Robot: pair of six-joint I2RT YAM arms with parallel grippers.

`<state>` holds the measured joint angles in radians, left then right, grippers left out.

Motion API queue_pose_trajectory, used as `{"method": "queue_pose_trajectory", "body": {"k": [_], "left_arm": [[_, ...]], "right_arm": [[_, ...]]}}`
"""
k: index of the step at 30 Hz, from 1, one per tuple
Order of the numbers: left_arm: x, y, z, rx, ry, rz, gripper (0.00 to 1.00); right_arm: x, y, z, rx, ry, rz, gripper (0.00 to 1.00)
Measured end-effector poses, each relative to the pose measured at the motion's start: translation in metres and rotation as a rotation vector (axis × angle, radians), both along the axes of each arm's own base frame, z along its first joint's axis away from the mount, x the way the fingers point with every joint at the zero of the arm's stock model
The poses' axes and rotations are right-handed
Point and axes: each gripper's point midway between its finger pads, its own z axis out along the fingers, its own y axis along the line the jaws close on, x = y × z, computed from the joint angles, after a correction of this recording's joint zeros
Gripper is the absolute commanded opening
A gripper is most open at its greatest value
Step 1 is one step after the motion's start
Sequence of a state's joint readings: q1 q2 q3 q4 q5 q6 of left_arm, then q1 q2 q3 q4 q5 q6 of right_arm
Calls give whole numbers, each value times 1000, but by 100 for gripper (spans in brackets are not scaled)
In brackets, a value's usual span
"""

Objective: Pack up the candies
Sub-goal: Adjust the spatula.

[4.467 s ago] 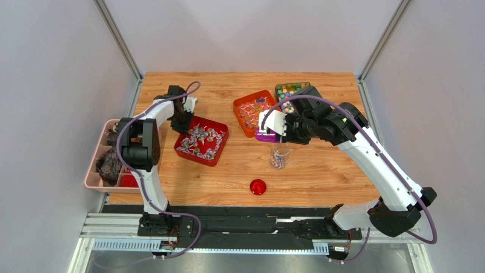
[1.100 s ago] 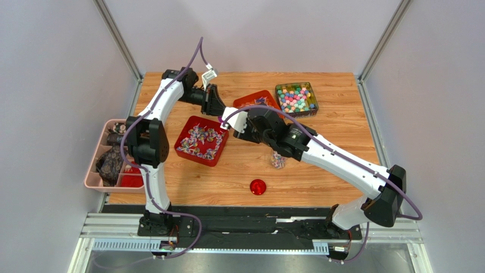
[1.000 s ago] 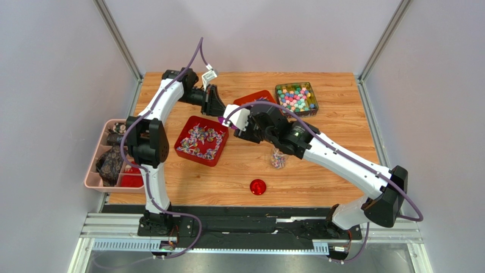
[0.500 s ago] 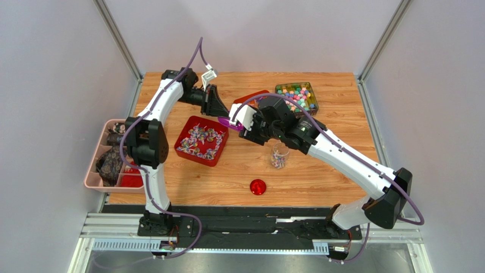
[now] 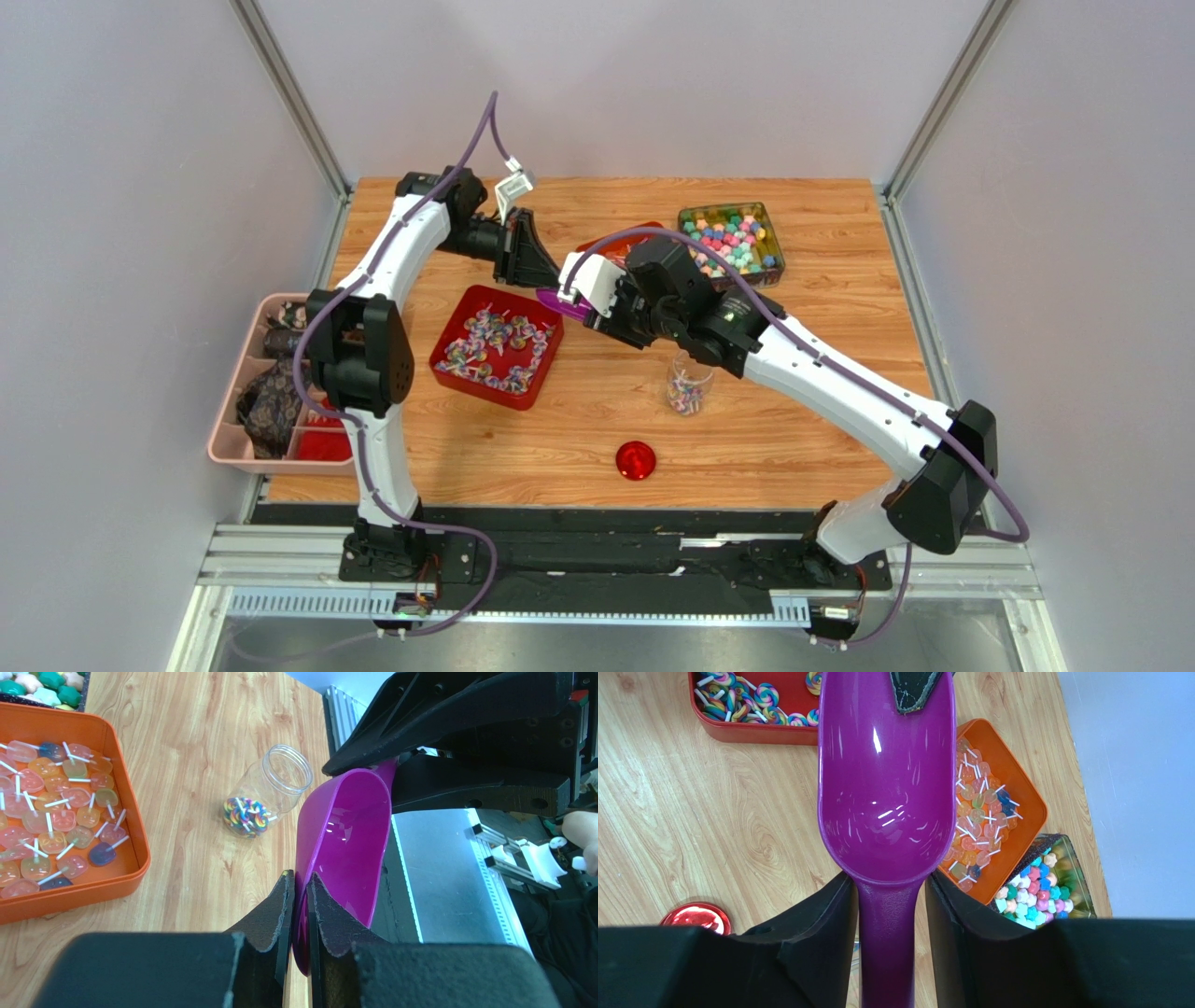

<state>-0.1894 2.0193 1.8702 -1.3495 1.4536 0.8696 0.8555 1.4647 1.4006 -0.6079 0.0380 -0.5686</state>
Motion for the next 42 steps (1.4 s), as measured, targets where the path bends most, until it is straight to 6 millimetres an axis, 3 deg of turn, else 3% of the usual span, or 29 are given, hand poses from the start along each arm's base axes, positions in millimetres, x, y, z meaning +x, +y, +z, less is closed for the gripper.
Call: {"method": "queue_pose_trajectory", "body": {"k": [5, 8, 9, 10, 16, 19, 20, 22, 25, 29, 33, 34, 36, 39, 42], "left_arm": [[0, 0, 0, -1, -1, 1, 0], [1, 1, 0, -1, -2, 2, 0], [1, 1, -1, -3, -3, 4, 0], [1, 1, -1, -3, -2, 5, 0], [1, 1, -2, -2, 6, 4, 3], [0, 1, -2, -2, 7, 4, 17], [0, 1, -2, -2, 8, 4, 27], [0, 1, -2, -1, 9, 5, 32], [0, 3, -2, 3, 16, 8, 55], [11, 12, 5, 13, -24, 37, 65], [44, 46, 28, 14, -134, 135, 73], [53, 58, 32, 18, -158, 166, 79], [66, 81, 34, 39, -181, 227, 84], [68, 107, 15, 113, -87, 306, 97], [49, 115, -24, 240, 53, 359, 98]], "right_arm": [[0, 0, 0, 11, 8, -9, 38], [-1, 1, -1, 15, 18, -11, 19], [-2, 1, -2, 17, 26, -11, 6], [-3, 1, -2, 19, 29, -10, 0], [-5, 3, -3, 31, 50, 3, 0], [-6, 3, -3, 33, 52, 6, 0], [-6, 3, -3, 33, 53, 7, 0], [-6, 4, -3, 34, 54, 9, 0], [-7, 4, -3, 36, 55, 12, 0], [-7, 4, -3, 34, 53, 14, 0], [-8, 1, -4, 29, 49, 17, 0], [-9, 0, -4, 24, 51, 16, 0], [-10, -3, -5, 15, 46, 13, 0], [-8, -8, -4, 2, 33, -1, 0], [-6, -11, -3, -9, 21, -15, 0]]}}
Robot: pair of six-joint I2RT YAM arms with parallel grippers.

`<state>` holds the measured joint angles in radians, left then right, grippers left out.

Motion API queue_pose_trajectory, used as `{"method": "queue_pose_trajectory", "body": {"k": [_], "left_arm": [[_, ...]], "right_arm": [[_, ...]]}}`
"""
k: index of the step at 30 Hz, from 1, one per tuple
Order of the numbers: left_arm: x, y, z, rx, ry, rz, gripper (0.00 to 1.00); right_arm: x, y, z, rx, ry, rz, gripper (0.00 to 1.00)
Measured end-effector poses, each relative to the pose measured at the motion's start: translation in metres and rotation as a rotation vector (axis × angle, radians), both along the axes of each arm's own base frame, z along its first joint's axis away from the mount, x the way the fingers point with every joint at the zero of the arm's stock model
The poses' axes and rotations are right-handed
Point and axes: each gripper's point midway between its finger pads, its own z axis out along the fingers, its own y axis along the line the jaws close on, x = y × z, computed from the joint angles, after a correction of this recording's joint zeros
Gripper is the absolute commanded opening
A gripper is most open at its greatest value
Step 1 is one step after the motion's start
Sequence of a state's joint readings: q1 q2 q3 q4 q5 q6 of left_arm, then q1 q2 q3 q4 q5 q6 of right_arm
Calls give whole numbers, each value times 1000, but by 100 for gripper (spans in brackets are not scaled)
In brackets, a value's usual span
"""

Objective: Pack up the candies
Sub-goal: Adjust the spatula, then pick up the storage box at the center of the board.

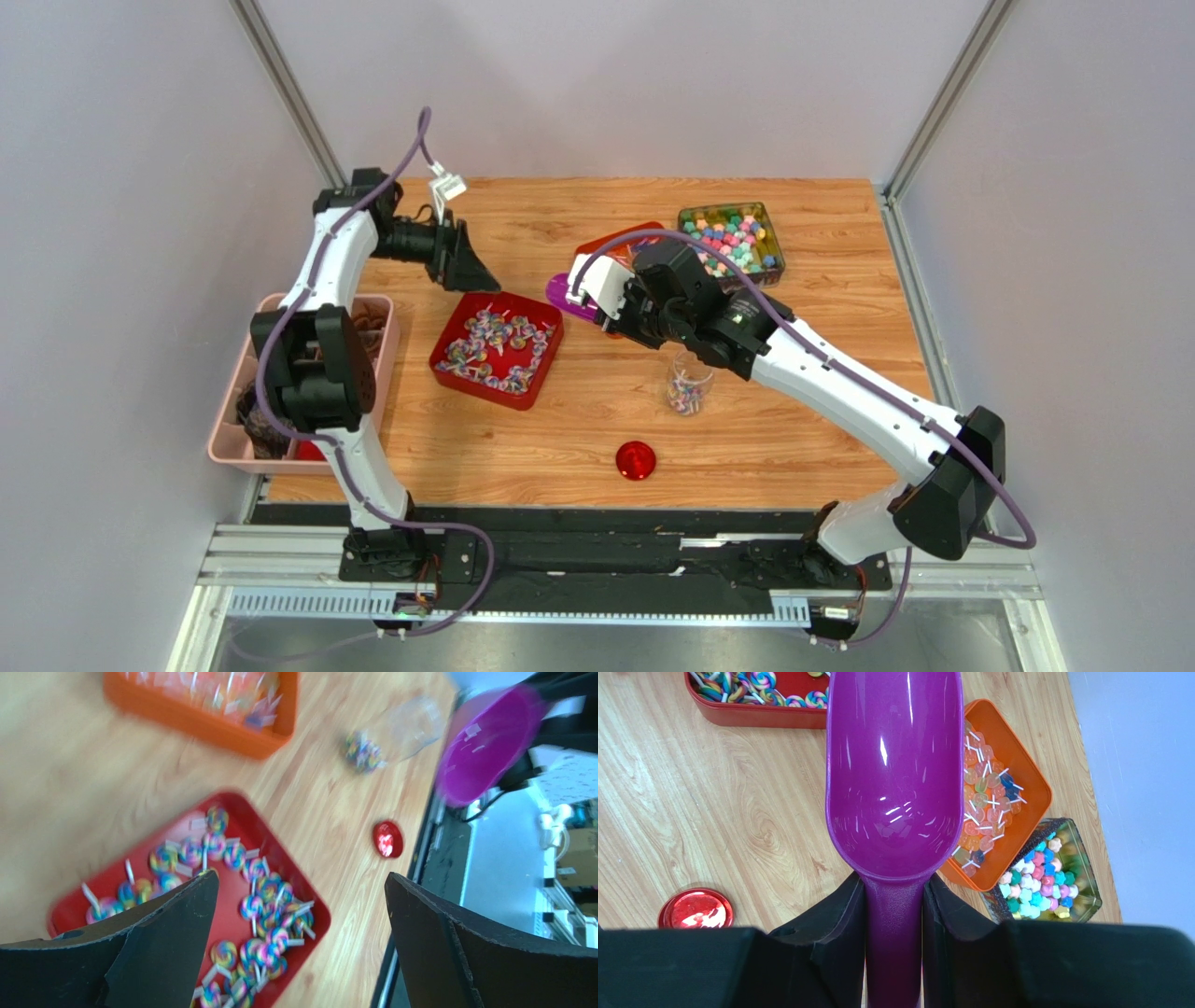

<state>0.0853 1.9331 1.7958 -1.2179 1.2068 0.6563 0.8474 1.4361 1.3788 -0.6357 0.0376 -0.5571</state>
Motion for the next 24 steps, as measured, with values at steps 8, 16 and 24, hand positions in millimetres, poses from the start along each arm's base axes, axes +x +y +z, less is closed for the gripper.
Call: {"method": "queue_pose_trajectory", "body": {"k": [8, 16, 24], "left_arm": [[5, 22, -54, 287, 7, 145, 99], [13, 59, -110, 513, 11, 266, 99], [30, 83, -127, 640, -47, 344, 91]], "right_arm": [[2, -4, 0, -15, -10, -18, 0], [2, -5, -1, -23, -8, -15, 0], [1, -6, -2, -28, -5, -14, 0]]}}
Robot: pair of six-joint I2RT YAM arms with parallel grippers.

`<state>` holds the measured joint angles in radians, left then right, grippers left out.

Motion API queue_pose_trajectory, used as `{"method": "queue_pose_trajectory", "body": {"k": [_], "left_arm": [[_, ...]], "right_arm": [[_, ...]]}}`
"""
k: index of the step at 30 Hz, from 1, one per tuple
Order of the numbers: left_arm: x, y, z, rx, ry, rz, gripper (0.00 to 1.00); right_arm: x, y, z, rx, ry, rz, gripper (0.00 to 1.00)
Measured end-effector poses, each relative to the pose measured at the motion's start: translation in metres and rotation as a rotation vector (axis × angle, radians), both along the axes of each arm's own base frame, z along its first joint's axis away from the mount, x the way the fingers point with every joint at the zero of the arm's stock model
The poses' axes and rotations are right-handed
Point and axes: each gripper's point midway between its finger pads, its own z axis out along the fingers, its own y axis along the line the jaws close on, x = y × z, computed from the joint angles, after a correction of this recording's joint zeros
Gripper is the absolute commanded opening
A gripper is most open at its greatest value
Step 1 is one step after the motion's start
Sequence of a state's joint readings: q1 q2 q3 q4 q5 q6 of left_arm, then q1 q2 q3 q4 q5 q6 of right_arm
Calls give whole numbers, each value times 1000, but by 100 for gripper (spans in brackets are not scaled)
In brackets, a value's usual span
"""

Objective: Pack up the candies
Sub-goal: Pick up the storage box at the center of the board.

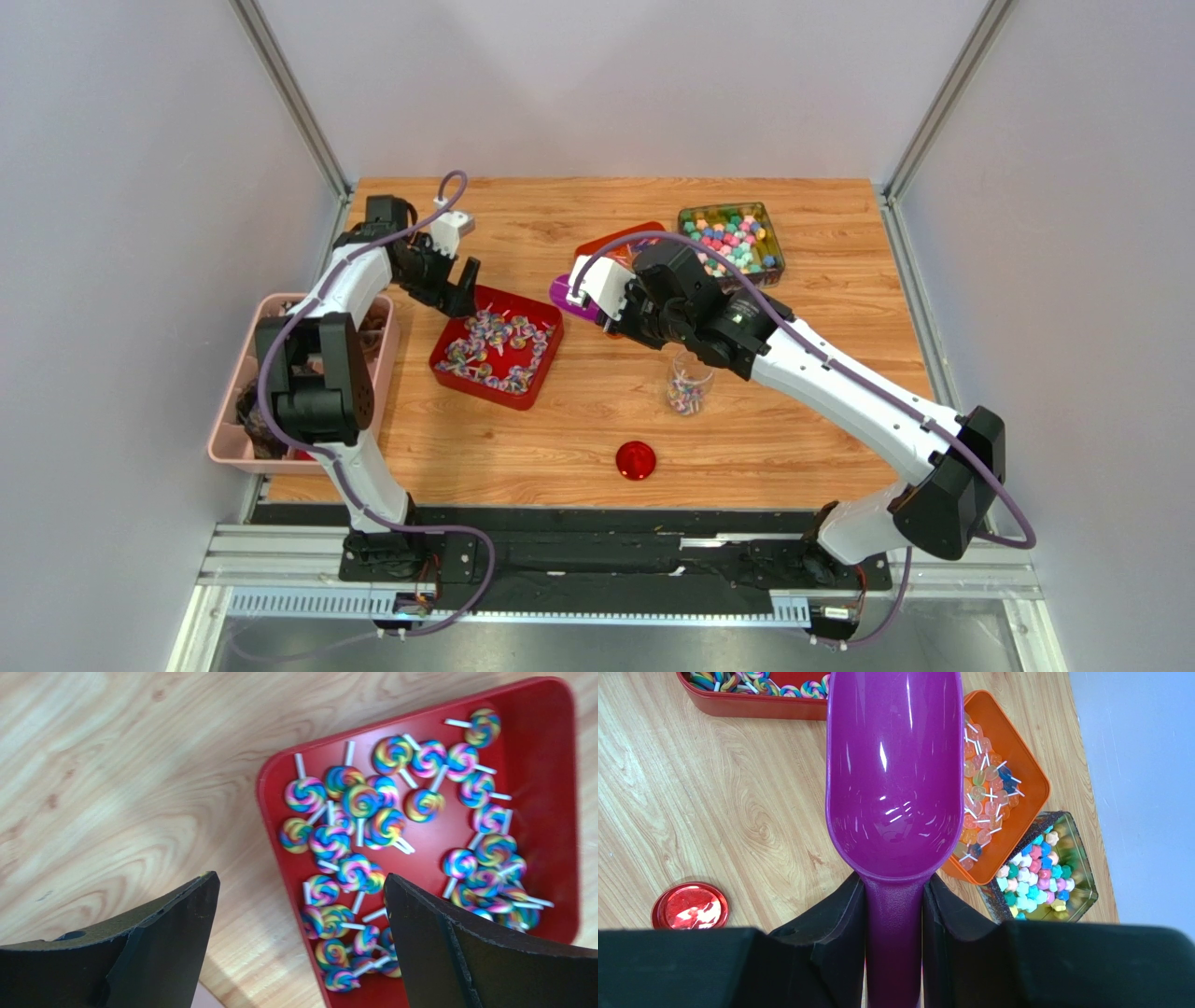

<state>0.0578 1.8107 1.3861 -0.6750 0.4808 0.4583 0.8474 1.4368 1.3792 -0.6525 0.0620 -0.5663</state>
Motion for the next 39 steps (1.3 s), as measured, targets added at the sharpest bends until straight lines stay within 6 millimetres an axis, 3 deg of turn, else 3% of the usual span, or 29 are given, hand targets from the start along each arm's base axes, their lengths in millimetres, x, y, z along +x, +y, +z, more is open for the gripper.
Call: {"method": "queue_pose_trajectory", "body": {"k": [12, 19, 24, 28, 34, 35, 39], "left_arm": [[-2, 17, -44, 101, 55, 23, 61], [-2, 23, -50, 160, 64, 32, 56], [-7, 24, -68, 197, 117, 30, 52], [-6, 25, -70, 210, 131, 35, 38], [-5, 25, -72, 216, 161, 46, 10], [-3, 26, -72, 218, 159, 52, 1], [-1, 29, -71, 239, 157, 47, 0]], "right_arm": [[0, 0, -2, -5, 2, 3, 0], [0, 1, -3, -8, 4, 3, 0], [0, 1, -3, -8, 5, 4, 0], [0, 1, -3, -8, 5, 4, 0], [0, 1, -3, -10, 4, 6, 0], [0, 1, -3, -11, 3, 8, 0], [-4, 2, -4, -27, 6, 24, 0]]}}
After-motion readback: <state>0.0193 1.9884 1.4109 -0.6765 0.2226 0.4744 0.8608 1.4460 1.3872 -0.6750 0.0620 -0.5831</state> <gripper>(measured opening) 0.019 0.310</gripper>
